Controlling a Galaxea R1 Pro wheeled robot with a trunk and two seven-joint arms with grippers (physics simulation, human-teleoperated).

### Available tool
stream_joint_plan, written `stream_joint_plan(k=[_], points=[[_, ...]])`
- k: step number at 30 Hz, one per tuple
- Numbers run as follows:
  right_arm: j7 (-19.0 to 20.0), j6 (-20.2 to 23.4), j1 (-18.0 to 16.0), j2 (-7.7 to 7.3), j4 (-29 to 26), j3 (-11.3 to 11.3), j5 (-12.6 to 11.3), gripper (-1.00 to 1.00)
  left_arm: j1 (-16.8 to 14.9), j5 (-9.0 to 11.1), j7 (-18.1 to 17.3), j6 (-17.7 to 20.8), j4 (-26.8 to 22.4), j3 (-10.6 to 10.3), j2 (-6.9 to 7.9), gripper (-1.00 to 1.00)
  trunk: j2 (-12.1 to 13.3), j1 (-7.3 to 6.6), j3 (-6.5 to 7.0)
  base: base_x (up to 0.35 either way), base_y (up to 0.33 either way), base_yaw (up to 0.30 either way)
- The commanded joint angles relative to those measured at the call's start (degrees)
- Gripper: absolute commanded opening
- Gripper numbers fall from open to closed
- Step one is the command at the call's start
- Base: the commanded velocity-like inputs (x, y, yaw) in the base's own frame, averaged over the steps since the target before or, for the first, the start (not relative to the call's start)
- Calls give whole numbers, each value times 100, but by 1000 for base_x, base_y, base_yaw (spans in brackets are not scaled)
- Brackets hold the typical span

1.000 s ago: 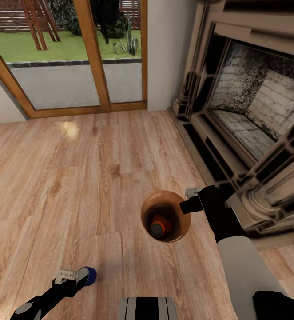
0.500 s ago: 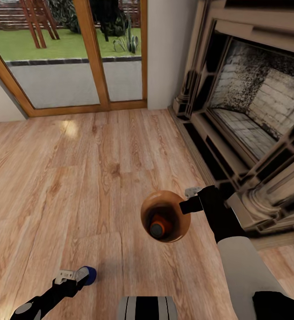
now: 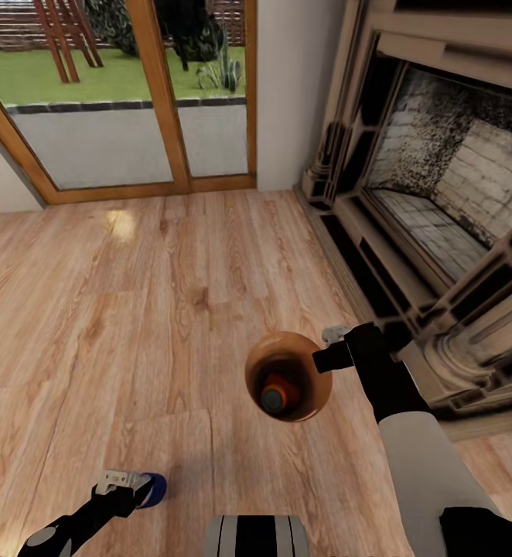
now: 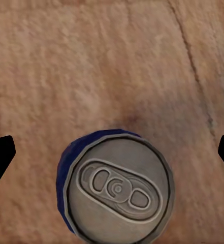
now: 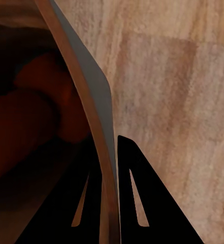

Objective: Put the three can of soda from the living room inside the tash can in the kitchen.

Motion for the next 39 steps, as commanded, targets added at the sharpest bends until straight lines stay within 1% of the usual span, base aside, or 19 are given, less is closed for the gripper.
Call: stream_joint_plan(k=[1, 2, 6, 10, 21, 24, 38, 39], points=[[21, 42, -2, 1, 0, 0, -127, -100, 0, -3, -2, 0, 2, -1, -2, 100, -2, 2, -22, 2, 0, 0], [21, 42, -2, 1, 0, 0, -126, -100, 0, -3, -3, 0, 2, -6, -3, 100, -3, 4, -44, 2, 0, 0], [21, 42, -2, 1, 0, 6, -125, -100, 0, -3, -1, 0, -1, -154, -1, 100, -9, 14, -133, 0, 0, 0], [21, 42, -2, 1, 0, 8, -129, -100, 0, 7, 6, 3, -5, -219, 1, 100, -9, 14, -133, 0, 0, 0], [21, 42, 7, 1, 0, 42, -122, -100, 0, 11, 17, 8, -5, -224, 1, 100, -9, 14, -133, 0, 0, 0], [21, 42, 5, 1, 0, 75, -122, -100, 0, 6, 17, 7, -5, -220, 1, 100, -13, 22, -200, 0, 0, 0], [21, 42, 4, 10, -26, 87, -115, -100, 0, 11, 18, 7, -13, -219, 1, 100, -13, 22, -200, 0, 0, 0], [21, 42, 5, 10, -25, 87, -116, -100, 0, 11, 18, 7, -13, -219, 1, 100, -14, 25, -222, 0, 0, 0]])
